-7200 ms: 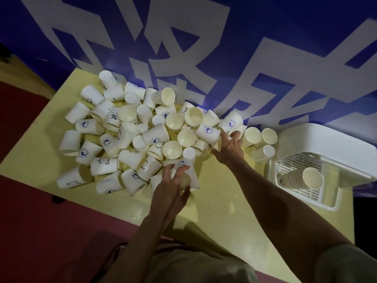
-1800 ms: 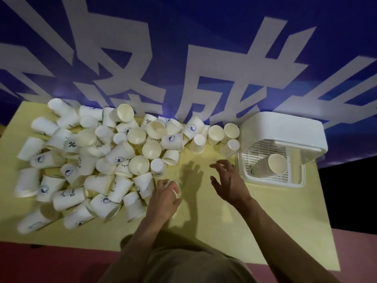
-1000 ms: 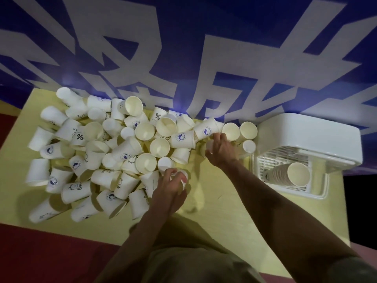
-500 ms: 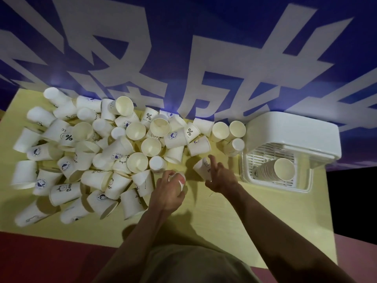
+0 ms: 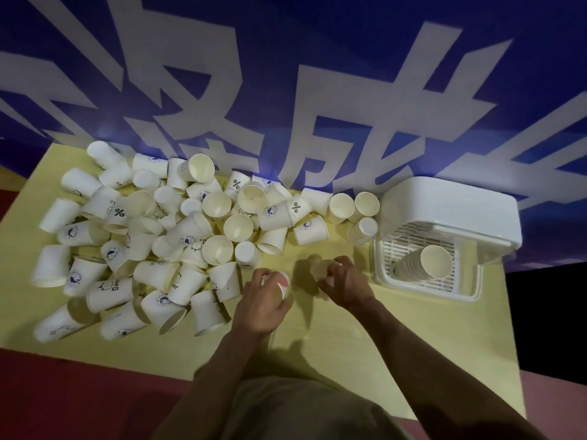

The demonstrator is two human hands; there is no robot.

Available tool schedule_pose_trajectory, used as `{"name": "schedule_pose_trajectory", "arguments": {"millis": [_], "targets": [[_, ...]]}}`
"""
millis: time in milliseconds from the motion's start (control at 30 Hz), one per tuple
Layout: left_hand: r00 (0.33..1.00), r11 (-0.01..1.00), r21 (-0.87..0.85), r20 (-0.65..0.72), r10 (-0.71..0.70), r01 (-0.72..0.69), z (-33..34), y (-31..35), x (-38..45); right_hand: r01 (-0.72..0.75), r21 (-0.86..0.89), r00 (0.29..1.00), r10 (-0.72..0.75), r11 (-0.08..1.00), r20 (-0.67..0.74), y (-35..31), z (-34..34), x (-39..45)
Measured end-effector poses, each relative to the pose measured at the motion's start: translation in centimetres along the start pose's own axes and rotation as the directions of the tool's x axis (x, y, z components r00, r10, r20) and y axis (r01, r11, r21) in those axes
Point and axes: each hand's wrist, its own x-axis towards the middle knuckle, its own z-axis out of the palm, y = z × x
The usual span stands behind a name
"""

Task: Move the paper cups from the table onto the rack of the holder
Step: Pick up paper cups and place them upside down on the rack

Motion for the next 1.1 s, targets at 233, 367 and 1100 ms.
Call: {"name": "schedule_pose_trajectory", "arguments": {"millis": [233, 367, 1100], "targets": [[0.989, 0.99, -0.005, -0.039, 0.144, -0.144, 0.9, 4.4, 0.0, 0.087, 0.125, 0.954, -0.047, 0.988, -0.295, 1.7, -3.0, -5.8], [0.961, 0.963, -0.019, -0.07, 0.269, -0.271, 1.2, 7.3, 0.1, 0.067, 0.155, 0.926, -0.003, 0.986, -0.379, 2.5, -4.9, -9.0], [0.861, 0.886, 0.02, -0.227, 0.455, -0.463, 9.3, 27.5, 1.4, 0.124, 0.329, 0.843, 0.075, 0.936, -0.532, 20.0, -13.5, -18.5]]}}
